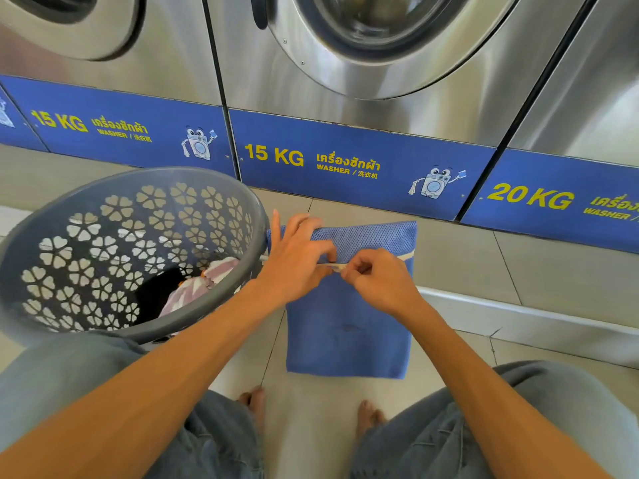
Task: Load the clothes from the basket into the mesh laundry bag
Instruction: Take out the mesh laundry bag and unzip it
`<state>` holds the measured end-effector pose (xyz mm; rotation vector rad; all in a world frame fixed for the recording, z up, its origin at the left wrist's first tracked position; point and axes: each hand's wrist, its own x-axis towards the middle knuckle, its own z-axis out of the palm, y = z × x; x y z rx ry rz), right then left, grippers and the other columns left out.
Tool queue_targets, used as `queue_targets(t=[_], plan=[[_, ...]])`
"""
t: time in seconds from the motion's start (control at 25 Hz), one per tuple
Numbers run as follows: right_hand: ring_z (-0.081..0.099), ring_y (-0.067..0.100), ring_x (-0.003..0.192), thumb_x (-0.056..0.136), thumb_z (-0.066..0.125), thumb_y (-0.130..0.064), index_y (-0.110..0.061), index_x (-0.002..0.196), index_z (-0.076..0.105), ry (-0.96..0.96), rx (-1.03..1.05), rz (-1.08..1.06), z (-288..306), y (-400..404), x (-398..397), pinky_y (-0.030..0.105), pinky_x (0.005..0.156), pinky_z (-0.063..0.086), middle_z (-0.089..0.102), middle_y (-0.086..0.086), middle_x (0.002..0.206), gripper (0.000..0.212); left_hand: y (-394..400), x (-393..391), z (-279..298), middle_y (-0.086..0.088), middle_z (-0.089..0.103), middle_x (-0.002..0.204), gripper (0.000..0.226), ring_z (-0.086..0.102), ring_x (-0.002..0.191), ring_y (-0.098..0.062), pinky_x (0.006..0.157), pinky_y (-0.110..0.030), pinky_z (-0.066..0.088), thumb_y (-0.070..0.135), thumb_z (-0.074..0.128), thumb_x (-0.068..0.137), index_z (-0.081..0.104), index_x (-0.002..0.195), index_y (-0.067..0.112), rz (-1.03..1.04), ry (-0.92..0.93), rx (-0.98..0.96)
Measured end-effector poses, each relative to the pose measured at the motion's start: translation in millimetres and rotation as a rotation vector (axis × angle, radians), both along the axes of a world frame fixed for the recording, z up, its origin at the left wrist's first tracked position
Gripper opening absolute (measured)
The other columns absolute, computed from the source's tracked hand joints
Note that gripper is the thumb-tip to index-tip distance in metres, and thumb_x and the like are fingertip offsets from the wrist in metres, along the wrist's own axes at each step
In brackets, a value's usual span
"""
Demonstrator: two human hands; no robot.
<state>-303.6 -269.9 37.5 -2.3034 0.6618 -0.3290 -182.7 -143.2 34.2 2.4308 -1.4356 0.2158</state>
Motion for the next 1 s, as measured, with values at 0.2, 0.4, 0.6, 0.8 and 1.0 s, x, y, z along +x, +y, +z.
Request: queue_targets(t=[0.2, 0.4, 0.6, 0.8, 1.0], plan=[[0.054, 0.01, 0.057, 0.086, 0.065, -0.028, -0.019, 0.075, 0.07, 0.05, -0.022, -0.013, 4.3, -4.2, -1.5, 0.021, 0.053, 0.042, 0.064, -0.004, 0.066, 0.015, -0.1, 8.3, 1.5, 0.004, 0.059, 0.119, 0.016, 0.043, 0.125, -0.025, 0.116, -0.055, 0.004, 0.041, 0.07, 0.083, 0.076, 0.091, 0.029, -0.031, -0.067, 0.012], [0.061, 0.03, 0.084, 0.087, 0.056, -0.031, -0.018, 0.086, 0.067, 0.324, -0.254, -0.198, 15.4, -40.5, -15.6, 0.033, 0.072, 0.046, 0.065, 0.008, 0.088, 0.017, 9.1, 27.4, 12.6, 0.004, 0.056, 0.108, 0.012, 0.047, 0.113, -0.023, 0.102, -0.041, 0.021, 0.041, 0.074, 0.079, 0.077, 0.084, 0.031, -0.001, -0.045, -0.074], [0.053, 0.03, 0.083, 0.085, 0.059, -0.038, -0.013, 0.104, 0.066, 0.601, -0.204, -0.35, 18.6, -66.8, -33.8, 0.035, 0.073, 0.043, 0.067, 0.013, 0.106, 0.032, 11.6, 36.8, 22.1, 0.003, 0.05, 0.106, 0.011, 0.043, 0.106, -0.018, 0.09, -0.036, 0.033, 0.037, 0.071, 0.084, 0.076, 0.09, 0.03, 0.052, 0.029, -0.106], [0.056, 0.033, 0.101, 0.084, 0.061, -0.024, -0.011, 0.119, 0.056, 0.499, -0.219, -0.306, 18.9, -66.9, -39.5, 0.042, 0.083, 0.048, 0.058, 0.015, 0.121, 0.037, 5.9, 19.7, 15.3, 0.005, 0.043, 0.101, 0.007, 0.05, 0.084, -0.014, 0.067, -0.03, 0.043, 0.03, 0.063, 0.092, 0.069, 0.093, 0.026, -0.088, 0.149, -0.074], [0.026, 0.027, 0.14, 0.076, 0.069, -0.033, -0.024, 0.138, 0.039, 0.216, -0.184, -0.042, 31.4, -48.4, -28.9, 0.049, 0.111, 0.03, 0.032, 0.004, 0.151, 0.069, 0.2, 3.8, -1.1, 0.002, 0.049, 0.111, 0.005, 0.042, 0.074, -0.016, 0.058, -0.035, 0.041, 0.023, 0.056, 0.095, 0.058, 0.099, 0.023, -0.274, 0.048, -0.031]])
